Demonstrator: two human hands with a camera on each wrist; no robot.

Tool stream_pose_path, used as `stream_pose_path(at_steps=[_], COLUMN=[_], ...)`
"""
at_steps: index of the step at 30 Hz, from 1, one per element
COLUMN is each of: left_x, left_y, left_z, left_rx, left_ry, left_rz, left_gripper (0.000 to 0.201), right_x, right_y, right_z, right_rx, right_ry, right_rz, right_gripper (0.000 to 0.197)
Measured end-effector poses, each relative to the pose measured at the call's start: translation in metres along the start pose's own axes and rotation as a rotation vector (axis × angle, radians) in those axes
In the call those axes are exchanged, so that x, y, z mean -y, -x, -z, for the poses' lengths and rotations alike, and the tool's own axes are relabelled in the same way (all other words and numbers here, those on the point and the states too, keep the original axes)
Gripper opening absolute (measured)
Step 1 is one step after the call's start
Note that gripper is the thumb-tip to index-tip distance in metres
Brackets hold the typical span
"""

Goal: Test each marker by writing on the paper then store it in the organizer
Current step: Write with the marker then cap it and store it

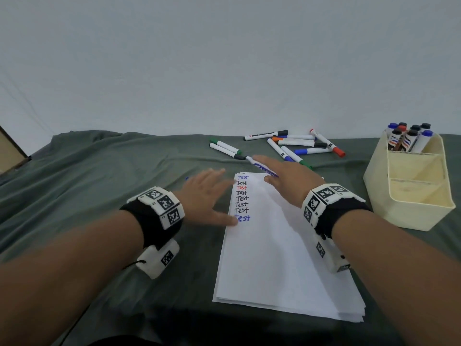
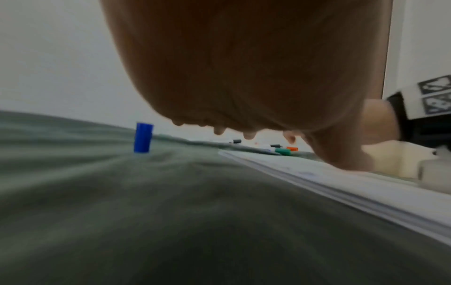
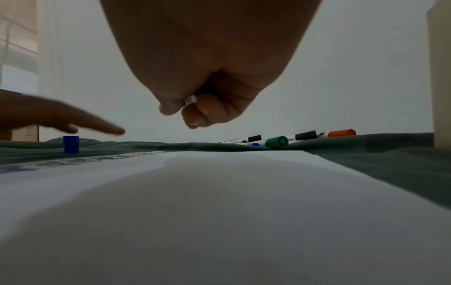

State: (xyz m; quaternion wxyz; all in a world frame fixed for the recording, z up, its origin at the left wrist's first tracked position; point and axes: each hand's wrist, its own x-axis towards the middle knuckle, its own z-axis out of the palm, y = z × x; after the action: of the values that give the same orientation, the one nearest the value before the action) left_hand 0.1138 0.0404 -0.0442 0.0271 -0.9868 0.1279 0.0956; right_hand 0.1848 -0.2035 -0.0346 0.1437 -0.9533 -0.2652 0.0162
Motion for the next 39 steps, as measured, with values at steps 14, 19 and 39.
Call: stream_pose_path(at_steps=[14, 19, 39], left_x=[-0.007, -0.007, -0.012], left_y=[0.0, 0.001, 0.004], left_z=[-0.023, -0.021, -0.02], left_rx=[0.291, 0.308, 0.316], left_ry=[0.046, 0.021, 0.018], left_rz=[-0.008, -0.015, 0.026], left_gripper=[0.123, 0.132, 0.152], right_x=[0.006, 0.019, 0.051], right_y=[0.007, 0.017, 0.046], right_z=[0.014, 0.019, -0.06], right_rx=[-0.299, -0.375, -0.214], right_ry=[-0.257, -1.054, -1.194], right_rz=[0.017, -0.147, -0.232], right_gripper=[0.029, 0.023, 0.013])
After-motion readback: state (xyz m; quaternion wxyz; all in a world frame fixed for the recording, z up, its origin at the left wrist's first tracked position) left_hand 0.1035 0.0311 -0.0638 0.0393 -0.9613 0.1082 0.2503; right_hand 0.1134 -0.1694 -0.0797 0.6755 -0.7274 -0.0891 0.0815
